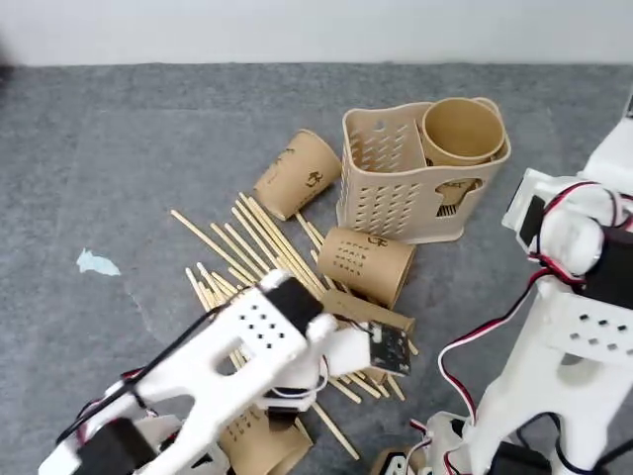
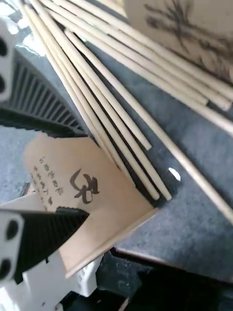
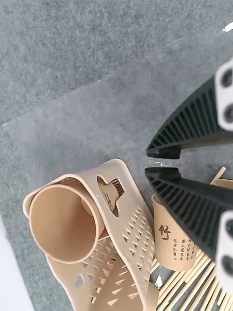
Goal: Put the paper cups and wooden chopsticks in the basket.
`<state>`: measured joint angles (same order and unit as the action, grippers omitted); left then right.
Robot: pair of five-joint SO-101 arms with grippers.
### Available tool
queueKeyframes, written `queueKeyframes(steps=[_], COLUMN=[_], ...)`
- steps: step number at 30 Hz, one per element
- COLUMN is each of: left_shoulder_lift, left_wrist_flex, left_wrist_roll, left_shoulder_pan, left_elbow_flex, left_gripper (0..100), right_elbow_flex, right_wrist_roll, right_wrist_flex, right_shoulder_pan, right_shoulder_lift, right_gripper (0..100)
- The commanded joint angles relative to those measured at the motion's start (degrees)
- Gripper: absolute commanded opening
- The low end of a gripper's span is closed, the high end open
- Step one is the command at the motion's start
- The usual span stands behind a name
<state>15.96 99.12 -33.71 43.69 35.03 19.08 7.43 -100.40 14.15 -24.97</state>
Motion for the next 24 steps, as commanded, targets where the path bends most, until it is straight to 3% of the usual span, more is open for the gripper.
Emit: queueKeyframes(steps=[1, 7, 18, 24], left_shoulder_lift=[-2.37, -3.16, -3.08, -3.25], left_wrist_flex=[1.49, 1.49, 1.49, 1.49], left_wrist_roll=[-0.53, -0.44, 5.54, 5.54], left_shoulder_pan=[2.99, 7.56, 7.91, 10.9], left_elbow_flex=[-1.89, -1.98, -12.18, -12.97], left_gripper=[23, 23, 23, 23], right_elbow_flex=[0.26, 0.26, -2.11, -7.74], right_wrist_roll=[-0.44, -0.44, -0.26, -0.35], right_wrist_flex=[-1.98, -1.98, -1.89, 4.62], right_shoulder_pan=[0.48, 0.48, 0.04, 0.4], right_shoulder_lift=[-0.84, -0.84, -0.92, -0.92], right_gripper=[4.7, 4.7, 4.7, 4.7])
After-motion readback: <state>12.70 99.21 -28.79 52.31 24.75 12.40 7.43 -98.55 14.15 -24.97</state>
